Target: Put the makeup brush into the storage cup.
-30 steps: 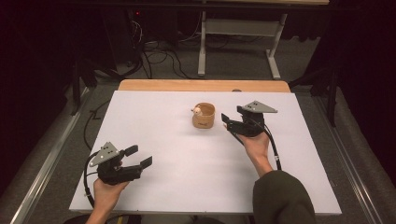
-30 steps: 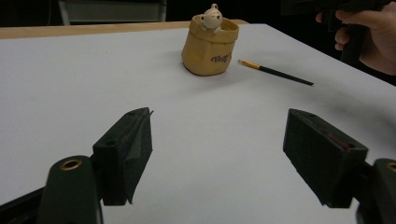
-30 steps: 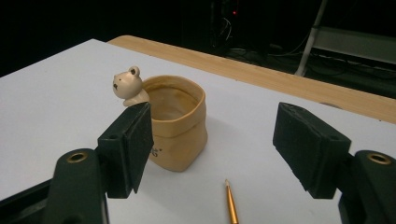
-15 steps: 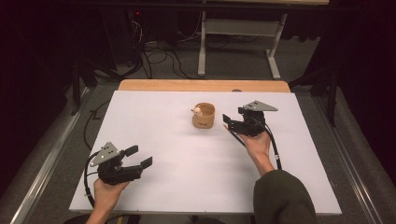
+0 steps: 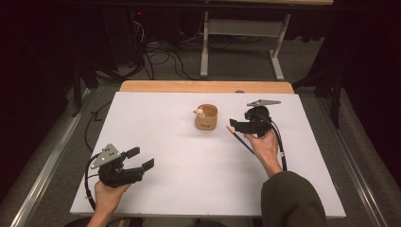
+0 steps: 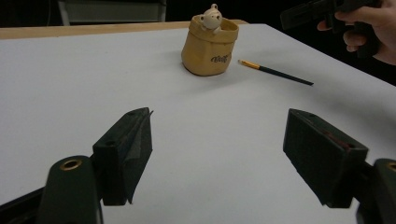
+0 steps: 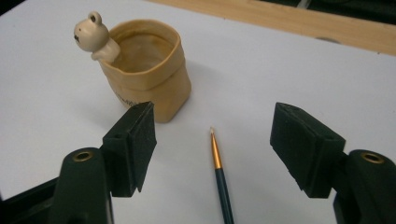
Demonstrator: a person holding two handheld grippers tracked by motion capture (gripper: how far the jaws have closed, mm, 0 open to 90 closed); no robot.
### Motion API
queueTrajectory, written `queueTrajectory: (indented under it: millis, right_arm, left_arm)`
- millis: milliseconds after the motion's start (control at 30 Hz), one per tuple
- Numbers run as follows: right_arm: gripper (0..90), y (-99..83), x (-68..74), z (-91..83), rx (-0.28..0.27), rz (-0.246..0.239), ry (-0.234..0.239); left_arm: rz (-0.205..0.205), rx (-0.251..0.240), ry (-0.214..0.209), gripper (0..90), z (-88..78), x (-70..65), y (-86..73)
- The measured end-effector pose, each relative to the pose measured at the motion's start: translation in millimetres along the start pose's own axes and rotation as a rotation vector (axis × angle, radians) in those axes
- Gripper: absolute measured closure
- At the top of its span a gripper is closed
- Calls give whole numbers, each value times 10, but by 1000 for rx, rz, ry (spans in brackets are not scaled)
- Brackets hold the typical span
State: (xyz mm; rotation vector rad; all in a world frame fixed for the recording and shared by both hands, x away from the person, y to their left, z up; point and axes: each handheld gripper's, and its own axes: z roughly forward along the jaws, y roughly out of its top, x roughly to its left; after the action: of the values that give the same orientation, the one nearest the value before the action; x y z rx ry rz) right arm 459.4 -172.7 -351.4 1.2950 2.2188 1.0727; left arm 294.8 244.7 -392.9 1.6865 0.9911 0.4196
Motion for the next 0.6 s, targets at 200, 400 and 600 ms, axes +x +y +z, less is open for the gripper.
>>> queueTrajectory:
  millis: [200,400,600]
  right_arm:
    - [357,45,-9,-2,68,-9,14]
    - [368,75,-4,9,121,-30,26]
    - [369,116,26,38,183,-47,36]
  left_arm:
    - [0,2,2,242,-5,7,-5]
    - [7,5,-1,242,6,-4,-2]
    - [1,1,0,242,-10,9,-3]
